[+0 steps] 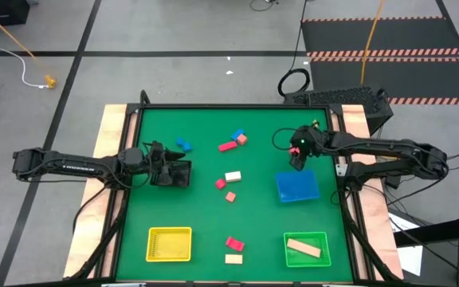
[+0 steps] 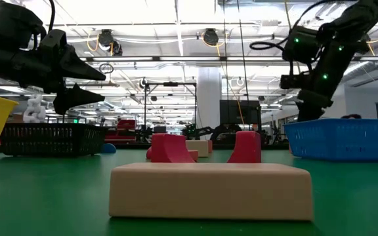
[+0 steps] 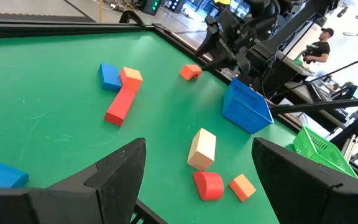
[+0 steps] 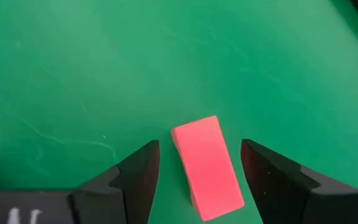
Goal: Sort & place blocks by color
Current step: Put the top left orange block into the blue bin
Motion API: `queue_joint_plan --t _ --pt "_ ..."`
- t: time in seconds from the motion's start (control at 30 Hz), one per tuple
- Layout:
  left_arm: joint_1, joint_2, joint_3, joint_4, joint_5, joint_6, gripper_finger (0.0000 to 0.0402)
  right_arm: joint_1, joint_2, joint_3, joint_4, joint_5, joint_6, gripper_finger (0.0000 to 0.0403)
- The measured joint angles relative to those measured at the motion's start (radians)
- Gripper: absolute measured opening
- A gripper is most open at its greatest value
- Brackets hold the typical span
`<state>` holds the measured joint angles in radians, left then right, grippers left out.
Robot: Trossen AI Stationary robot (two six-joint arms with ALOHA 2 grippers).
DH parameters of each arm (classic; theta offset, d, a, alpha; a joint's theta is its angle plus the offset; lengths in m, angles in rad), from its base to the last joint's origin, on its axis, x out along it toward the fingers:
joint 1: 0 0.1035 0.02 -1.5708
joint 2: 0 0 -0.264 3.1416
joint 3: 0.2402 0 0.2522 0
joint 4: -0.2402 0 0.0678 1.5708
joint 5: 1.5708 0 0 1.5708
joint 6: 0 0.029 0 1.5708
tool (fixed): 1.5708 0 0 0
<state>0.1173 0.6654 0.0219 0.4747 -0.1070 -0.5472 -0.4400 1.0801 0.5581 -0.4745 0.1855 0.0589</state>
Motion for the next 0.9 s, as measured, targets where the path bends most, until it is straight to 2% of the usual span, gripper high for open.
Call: queue_joint_plan --t 0.27,0.6,0.77,0.9 --pt "0.000 0.000 0.000 0.000 0.000 0.000 0.0294 0.000 0.000 -0.083 0.040 0.029 -0.006 0.0215" --pt "0.000 0.000 0.000 0.000 0.000 0.000 0.0294 0.000 0.000 -0.233 0.333 0.028 -0.022 0.0214" --pt "0.000 0.000 0.000 0.000 0.000 0.000 0.0294 0.000 0.000 -0.244 0.352 0.026 -0.018 0.0213" --pt "0.000 0.000 0.000 0.000 0.000 0.000 0.0294 0.000 0.000 -0.244 0.351 0.021 0.007 0.0193"
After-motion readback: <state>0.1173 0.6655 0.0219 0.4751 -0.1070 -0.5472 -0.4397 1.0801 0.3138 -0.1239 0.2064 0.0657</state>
